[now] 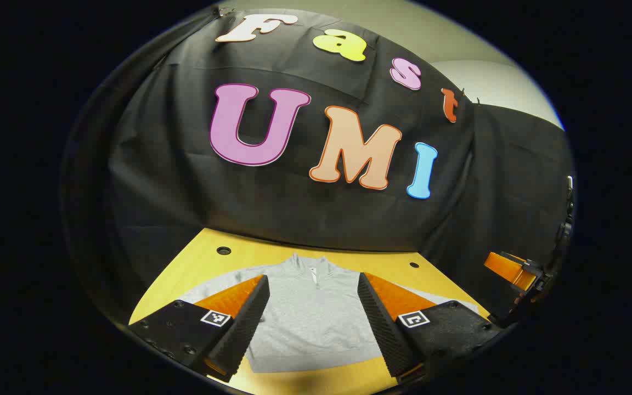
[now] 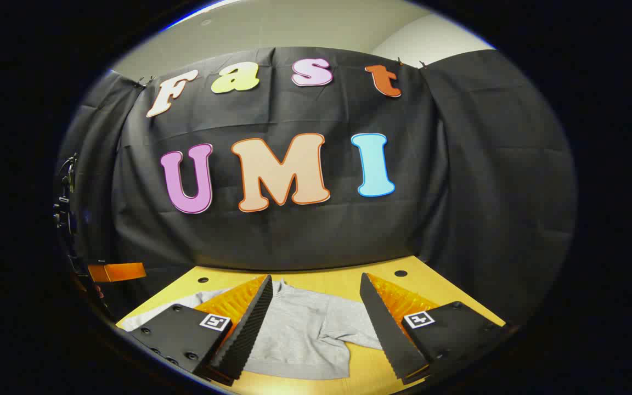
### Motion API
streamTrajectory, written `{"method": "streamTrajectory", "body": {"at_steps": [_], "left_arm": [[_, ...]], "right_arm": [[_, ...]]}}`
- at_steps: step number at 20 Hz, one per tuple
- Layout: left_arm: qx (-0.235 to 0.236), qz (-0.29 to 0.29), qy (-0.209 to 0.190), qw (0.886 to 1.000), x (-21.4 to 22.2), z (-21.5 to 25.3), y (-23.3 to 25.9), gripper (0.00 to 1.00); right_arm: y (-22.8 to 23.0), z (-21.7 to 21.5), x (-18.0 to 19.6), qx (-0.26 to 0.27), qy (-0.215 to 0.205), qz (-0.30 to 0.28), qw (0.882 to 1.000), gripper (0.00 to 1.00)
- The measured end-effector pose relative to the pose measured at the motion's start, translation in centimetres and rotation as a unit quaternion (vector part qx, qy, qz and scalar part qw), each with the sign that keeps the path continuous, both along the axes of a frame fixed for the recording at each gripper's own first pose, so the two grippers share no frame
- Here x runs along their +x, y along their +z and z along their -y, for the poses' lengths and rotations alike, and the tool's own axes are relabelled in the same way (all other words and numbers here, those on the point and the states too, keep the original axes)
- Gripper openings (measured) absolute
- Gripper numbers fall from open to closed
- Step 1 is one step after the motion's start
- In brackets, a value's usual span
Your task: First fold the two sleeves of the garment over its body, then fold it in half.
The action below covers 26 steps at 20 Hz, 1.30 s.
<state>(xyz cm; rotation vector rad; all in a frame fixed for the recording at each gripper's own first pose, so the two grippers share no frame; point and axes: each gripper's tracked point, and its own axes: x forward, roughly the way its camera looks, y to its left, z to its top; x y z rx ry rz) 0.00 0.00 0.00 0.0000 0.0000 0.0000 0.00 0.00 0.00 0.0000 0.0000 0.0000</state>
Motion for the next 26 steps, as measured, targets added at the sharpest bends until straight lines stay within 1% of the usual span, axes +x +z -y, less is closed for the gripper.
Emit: {"method": "streamTrajectory", "body": {"at_steps": [3,4,9,11,15,19,22,26], "left_arm": [[-0.011,-0.001,-0.017,1.0,0.9,1.5,-0.1,0.94],[-0.011,-0.005,-0.018,1.0,1.1,1.7,-0.4,0.94],[-0.014,-0.01,-0.017,1.0,1.8,2.7,-0.4,0.94],[-0.018,-0.013,-0.014,1.0,2.0,3.2,-0.8,0.94],[-0.027,-0.023,-0.012,0.999,1.8,4.2,-2.0,0.94],[-0.028,-0.019,-0.008,0.999,1.4,4.9,-2.1,0.94],[-0.024,-0.018,0.005,1.0,1.2,4.7,-2.3,0.94],[-0.022,-0.019,0.024,0.999,1.0,4.4,-2.3,0.94]], "right_arm": [[0.0,2.2,0.2,-0.01,-0.016,-0.005,1.0,0.99],[-0.1,3.0,0.2,-0.012,-0.021,-0.007,1.0,0.97],[0.0,6.3,0.4,-0.006,-0.041,-0.012,0.999,0.99],[-0.5,7.6,0.3,0.001,-0.046,-0.022,0.999,0.99],[-1.5,10.9,0.1,-0.006,-0.062,-0.043,0.997,0.99],[-3.1,15.1,-0.4,0.01,-0.079,-0.073,0.994,0.99],[-4.1,19.0,-0.8,0.005,-0.096,-0.091,0.991,0.99],[-5.7,24.3,-1.0,0.024,-0.111,-0.123,0.986,0.99]]}}
